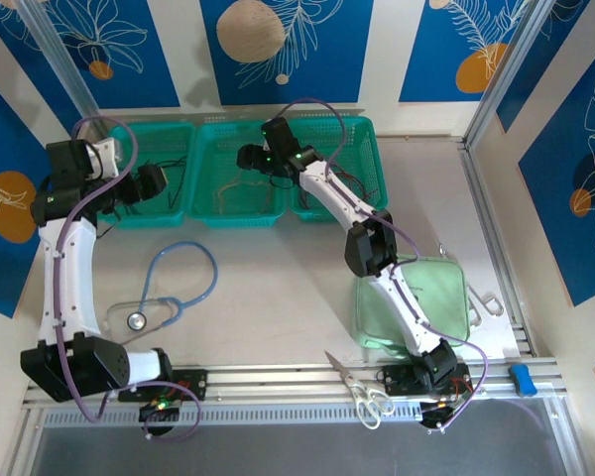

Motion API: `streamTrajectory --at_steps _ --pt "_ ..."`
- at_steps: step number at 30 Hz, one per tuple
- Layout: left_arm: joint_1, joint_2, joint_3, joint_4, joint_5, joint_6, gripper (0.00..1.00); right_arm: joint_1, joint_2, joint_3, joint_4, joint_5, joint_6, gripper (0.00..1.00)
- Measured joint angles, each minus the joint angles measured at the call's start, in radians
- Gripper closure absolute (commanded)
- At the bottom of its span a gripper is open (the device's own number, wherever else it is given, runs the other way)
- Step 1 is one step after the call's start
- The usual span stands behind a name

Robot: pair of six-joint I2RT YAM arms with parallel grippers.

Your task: Untangle the cables

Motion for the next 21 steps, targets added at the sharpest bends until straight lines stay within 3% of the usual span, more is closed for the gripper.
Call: streamTrajectory --at_steps 6,11,17,21 --pt "0.000 -0.084 -0.117 0.035 0.042 -0.021 0.01 0.035 -0.116 -0.021 -0.067 0.069 -0.081 0.06" --pt "-0.024 -0.198 -0.290 0.124 0.079 -0.051 0.01 0.075 -0.357 -0.175 -0.072 0.131 -0.185 0.01" --pt "-0.065 -0.326 -0.495 0.250 0.076 -0.100 0.01 0.119 -0.792 -0.629 0.029 0.204 -0.300 0.01" --pt "-0.085 -0.368 -0.594 0.345 0.020 -0.157 0.01 0.074 -1.101 -0.995 0.105 0.228 -0.338 0.01"
